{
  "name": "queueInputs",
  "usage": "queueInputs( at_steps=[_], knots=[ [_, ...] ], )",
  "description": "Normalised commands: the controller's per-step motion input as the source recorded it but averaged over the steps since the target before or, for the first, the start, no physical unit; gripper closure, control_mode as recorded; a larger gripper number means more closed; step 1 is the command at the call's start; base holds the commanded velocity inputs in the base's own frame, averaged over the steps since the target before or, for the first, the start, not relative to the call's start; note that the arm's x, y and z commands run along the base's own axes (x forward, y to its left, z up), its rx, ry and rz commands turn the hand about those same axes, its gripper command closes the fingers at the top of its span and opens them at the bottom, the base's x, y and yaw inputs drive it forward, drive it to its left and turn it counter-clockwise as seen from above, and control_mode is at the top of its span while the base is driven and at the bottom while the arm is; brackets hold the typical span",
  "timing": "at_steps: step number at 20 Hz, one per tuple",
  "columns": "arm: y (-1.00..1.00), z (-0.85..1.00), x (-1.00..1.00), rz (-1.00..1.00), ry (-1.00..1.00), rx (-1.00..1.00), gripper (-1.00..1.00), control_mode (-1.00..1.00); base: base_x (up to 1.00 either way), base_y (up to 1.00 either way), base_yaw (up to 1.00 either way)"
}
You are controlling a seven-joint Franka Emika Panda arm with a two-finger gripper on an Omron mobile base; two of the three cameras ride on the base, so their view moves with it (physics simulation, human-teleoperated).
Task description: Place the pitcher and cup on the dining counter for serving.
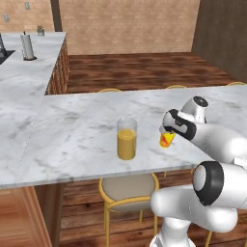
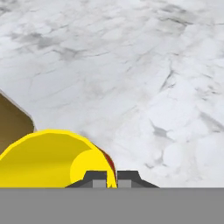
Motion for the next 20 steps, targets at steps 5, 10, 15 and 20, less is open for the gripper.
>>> queueInputs(
  at_steps=[5, 10, 15, 20],
  knots=[
    [0.05, -0.19, 0.18, 0.16, 0.00, 0.00, 1.00, -1.00, 0.00, 0.00, 0.00],
    [0.18, -0.15, 0.21, 0.13, 0.00, 0.00, 1.00, -1.00, 0.00, 0.00, 0.00],
    [0.03, -0.28, 0.24, 0.09, 0.00, 0.00, 1.00, -1.00, 0.00, 0.00, 0.00],
    [0.00, -0.31, 0.29, 0.07, 0.00, 0.00, 1.00, -1.00, 0.00, 0.00, 0.00]
  ],
)
